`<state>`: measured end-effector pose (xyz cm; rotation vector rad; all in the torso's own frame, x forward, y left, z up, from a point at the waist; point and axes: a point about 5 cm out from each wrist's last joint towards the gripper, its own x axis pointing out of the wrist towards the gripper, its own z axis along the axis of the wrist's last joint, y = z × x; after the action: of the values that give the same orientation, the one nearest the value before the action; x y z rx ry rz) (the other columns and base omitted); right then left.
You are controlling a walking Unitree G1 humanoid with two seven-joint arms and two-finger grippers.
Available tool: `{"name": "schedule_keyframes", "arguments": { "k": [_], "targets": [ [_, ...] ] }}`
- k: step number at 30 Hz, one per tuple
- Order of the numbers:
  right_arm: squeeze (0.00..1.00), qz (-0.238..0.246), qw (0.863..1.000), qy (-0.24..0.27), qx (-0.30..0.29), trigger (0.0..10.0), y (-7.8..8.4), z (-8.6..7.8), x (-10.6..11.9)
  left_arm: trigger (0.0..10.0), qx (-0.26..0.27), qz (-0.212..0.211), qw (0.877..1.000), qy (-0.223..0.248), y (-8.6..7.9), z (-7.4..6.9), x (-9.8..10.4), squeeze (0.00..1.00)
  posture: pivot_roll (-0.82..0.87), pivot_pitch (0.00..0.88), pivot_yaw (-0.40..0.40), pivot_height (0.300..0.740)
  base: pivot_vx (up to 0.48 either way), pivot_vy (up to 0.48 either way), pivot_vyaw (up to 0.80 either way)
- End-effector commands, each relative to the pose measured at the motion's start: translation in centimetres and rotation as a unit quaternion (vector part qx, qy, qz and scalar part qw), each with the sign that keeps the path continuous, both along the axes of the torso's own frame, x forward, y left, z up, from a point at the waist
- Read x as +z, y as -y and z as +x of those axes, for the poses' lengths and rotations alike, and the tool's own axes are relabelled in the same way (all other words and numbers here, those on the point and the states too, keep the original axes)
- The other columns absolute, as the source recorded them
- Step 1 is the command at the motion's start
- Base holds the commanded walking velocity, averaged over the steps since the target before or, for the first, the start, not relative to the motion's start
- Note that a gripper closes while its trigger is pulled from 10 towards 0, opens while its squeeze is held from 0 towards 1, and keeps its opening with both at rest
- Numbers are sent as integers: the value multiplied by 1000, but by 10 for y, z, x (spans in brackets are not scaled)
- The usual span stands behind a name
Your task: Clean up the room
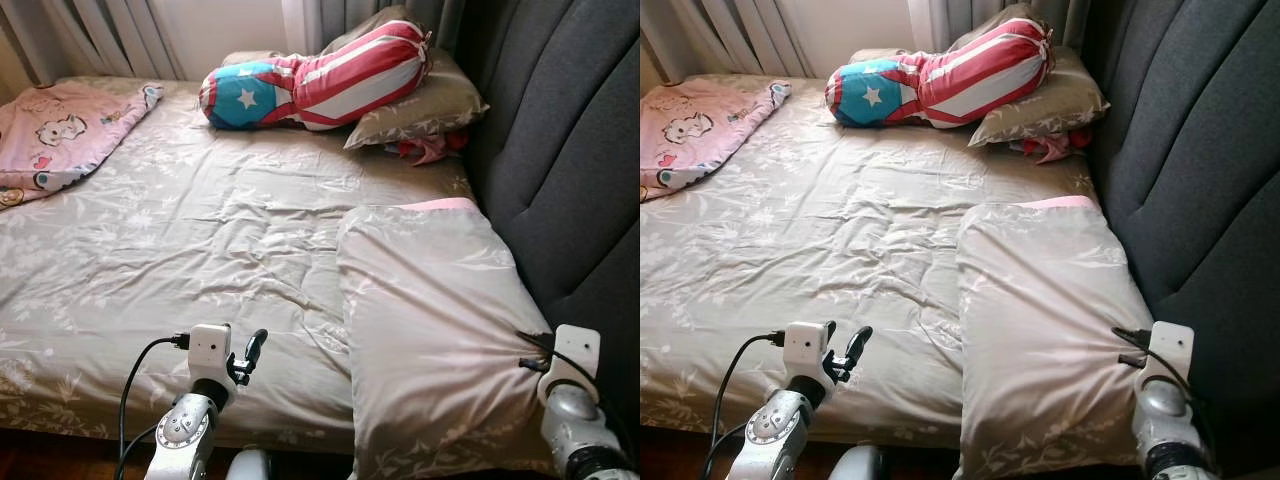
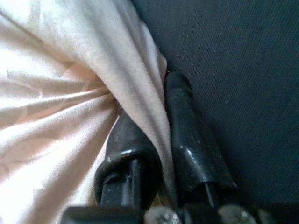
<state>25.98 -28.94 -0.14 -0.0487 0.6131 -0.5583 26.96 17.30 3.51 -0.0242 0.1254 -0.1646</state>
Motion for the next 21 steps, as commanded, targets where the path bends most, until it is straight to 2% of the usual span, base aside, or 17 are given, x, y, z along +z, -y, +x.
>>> {"name": "schedule_keyframes", "arguments": {
  "k": [1, 4, 5, 6, 10, 15, 16, 20, 21],
  "targets": [
    [0, 34, 998, -25, -36, 0, -2, -16, -16, 10000, 1, 5, 1000, -10, -2, -5, -6, 0, -1, 35, -39, 662, 0, 0, 0],
    [0, 57, 997, -44, -24, 0, -12, -22, -25, 10000, 1, 6, 1000, -13, -2, -6, -7, 0, -1, 34, -40, 662, 0, 0, 0],
    [0, 67, 997, -49, 2, 0, -20, -22, -29, 10000, 1, 6, 1000, -14, -2, -6, -8, 0, 0, 34, -42, 662, 0, 0, 0],
    [0, 79, 996, -29, 23, 10000, -27, -18, -28, 10000, 2, 7, 1000, -15, -2, -6, -9, 0, 3, 32, -43, 662, 0, 0, 0],
    [0, 84, 995, -25, 39, 10000, -32, -17, -29, 10000, 2, 6, 1000, -16, -2, -6, -9, 0, 2, 30, -44, 662, 0, 0, 0],
    [0, 83, 996, 12, 41, 10000, -33, -10, -22, 10000, 3, 4, 1000, -19, 0, -7, -11, 0, 7, 18, -48, 662, 0, 0, 0],
    [1000, 83, 995, 21, 43, 10000, -34, -8, -21, 10000, 3, 4, 1000, -21, 0, -8, -12, 0, 9, 13, -49, 662, 0, 0, 0],
    [980, 85, 993, 49, 65, 10000, -39, -2, -16, 10000, 6, 3, 1000, -23, 0, -8, -14, 0, 12, 3, -49, 662, 0, 0, 0],
    [514, 90, 991, 62, 74, 10000, -42, 0, -14, 10000, 7, 2, 1000, -24, -1, -8, -14, 0, 12, 3, -49, 662, 0, 0, 0]
  ]
}}
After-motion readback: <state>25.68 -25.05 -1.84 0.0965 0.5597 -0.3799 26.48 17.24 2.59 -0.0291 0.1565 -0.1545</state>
